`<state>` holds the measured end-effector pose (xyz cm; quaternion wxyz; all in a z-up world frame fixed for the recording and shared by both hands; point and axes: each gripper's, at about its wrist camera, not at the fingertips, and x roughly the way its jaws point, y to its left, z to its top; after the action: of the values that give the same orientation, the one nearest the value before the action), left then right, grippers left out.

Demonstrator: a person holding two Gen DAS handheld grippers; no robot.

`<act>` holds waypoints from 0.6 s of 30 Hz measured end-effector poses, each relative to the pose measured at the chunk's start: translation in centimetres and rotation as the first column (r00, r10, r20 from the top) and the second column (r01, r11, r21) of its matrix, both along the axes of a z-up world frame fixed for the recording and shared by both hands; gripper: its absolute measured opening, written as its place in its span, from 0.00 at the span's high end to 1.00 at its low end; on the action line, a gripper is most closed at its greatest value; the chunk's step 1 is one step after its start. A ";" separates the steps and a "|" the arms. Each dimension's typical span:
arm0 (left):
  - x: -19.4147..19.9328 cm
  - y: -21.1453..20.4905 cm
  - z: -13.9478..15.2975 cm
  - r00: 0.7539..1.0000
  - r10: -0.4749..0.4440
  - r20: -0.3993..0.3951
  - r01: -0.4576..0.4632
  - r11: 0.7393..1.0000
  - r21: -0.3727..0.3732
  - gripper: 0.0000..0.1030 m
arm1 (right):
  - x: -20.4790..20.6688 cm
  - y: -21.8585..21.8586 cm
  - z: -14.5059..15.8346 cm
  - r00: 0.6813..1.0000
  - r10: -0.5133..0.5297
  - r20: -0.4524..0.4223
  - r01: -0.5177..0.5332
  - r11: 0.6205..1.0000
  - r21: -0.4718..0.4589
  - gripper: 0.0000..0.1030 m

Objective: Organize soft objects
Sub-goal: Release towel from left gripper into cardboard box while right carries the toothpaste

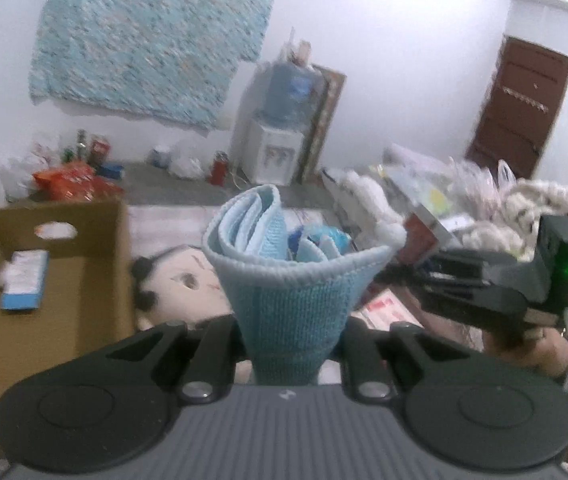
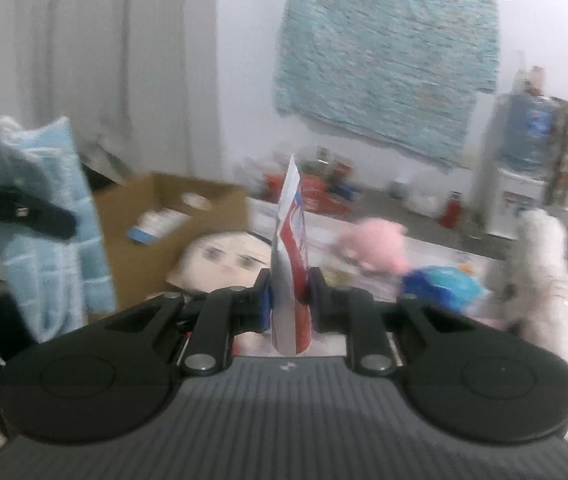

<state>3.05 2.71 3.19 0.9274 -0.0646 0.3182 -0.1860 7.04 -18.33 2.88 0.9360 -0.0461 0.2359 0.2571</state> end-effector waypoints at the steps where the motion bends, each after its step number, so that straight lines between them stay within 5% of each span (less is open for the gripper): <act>1: -0.6 0.7 0.7 1.000 0.013 0.010 -0.013 1.000 -0.001 0.84 | -0.5 0.6 0.8 1.000 0.028 0.001 -0.028 0.999 0.028 0.84; 6: -2.7 4.7 5.4 0.992 0.114 0.054 -0.115 0.993 0.015 0.84 | -1.1 4.2 5.0 0.981 0.195 0.010 -0.194 0.969 0.156 0.84; 11: -2.6 9.6 8.7 0.967 0.240 0.091 -0.241 0.970 0.004 0.84 | 1.3 9.7 8.4 0.925 0.380 0.015 -0.369 0.887 0.276 0.84; 18: 3.2 16.0 7.7 0.933 0.360 -0.011 -0.360 0.933 0.014 0.84 | 8.9 18.7 7.5 0.854 0.505 -0.129 -0.444 0.835 0.324 0.84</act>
<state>6.24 18.68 10.91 0.9439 -0.1178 0.3083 -0.0106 15.92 0.37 10.43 0.8088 0.0581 0.2749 0.5166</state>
